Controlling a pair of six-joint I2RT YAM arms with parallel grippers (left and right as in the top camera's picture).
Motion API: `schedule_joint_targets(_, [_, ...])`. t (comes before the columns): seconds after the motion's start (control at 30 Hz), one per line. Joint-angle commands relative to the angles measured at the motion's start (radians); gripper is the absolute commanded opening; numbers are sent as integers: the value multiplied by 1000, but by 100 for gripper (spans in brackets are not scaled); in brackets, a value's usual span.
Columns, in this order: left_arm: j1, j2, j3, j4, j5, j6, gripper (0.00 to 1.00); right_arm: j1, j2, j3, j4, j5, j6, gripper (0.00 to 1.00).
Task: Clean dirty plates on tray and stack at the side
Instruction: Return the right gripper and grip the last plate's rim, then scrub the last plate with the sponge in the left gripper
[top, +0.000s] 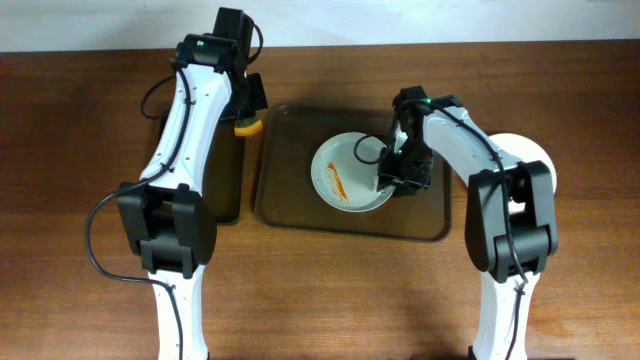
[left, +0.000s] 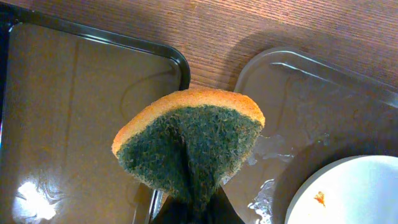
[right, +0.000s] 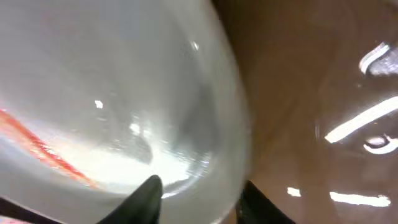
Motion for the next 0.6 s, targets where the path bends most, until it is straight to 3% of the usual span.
schedule_joint_targets(0.0, [-4, 3, 21, -1, 16, 17, 0, -12, 10, 57, 77, -24, -225, 56])
schedule_joint_targets(0.07, [-6, 3, 21, -1, 16, 39, 0, -10, 11, 56, 172, 44, -327, 56])
schedule_joint_targets(0.17, [-14, 3, 21, -1, 16, 44, 0, -10, 11, 55, 212, 106, -330, 56])
schedule_joint_targets(0.37, [-53, 3, 21, 2, 38, 111, 0, -10, 47, 46, 212, 46, -300, 28])
schedule_joint_targets(0.4, [-58, 3, 21, 7, 77, 158, 0, -10, 48, 46, 212, 47, -272, 22])
schedule_joint_targets(0.43, [-66, 3, 20, 11, 145, 245, 0, -10, 48, 46, 212, 51, -198, 4])
schedule_joint_targets(0.57, [-93, 4, 20, 15, 177, 290, 0, -11, 48, 46, 148, 103, 159, 4])
